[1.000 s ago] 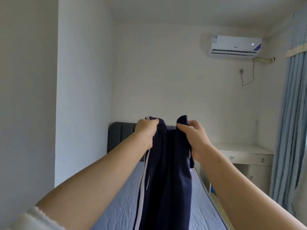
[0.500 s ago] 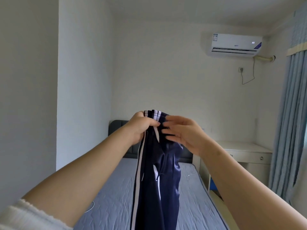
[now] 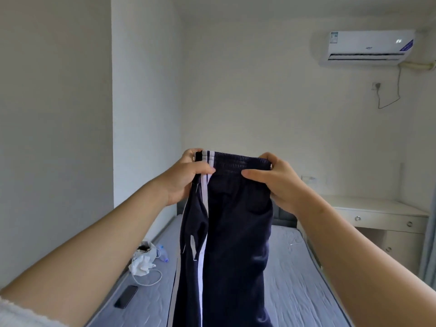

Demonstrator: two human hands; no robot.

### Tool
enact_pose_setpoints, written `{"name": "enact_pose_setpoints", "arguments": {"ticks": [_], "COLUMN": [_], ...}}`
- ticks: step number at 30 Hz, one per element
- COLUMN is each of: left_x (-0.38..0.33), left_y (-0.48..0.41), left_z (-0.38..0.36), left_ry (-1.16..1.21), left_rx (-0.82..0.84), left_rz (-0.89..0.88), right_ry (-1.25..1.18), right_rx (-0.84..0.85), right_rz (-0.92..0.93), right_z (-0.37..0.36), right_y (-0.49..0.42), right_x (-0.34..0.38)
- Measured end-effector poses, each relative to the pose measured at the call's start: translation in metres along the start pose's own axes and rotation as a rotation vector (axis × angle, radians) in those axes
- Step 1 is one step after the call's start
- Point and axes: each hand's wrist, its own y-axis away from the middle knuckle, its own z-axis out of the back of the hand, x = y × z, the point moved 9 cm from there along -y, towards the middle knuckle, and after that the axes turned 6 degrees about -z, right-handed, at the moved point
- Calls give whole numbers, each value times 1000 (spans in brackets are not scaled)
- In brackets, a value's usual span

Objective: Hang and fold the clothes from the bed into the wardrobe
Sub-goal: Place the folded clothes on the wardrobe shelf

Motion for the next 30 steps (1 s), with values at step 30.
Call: {"name": "enact_pose_setpoints", "arguments": {"ticks": [30], "left_x": [-24], "left_y": [87], "left_z": [285], "left_ry": [-236], "left_rx": [-127], "left_rz": [161], "right_ry": [-149], "right_rx": [248], "right_rz": [-163], "right_z": [-281], "right_y": [-48], "right_x": [-27]}}
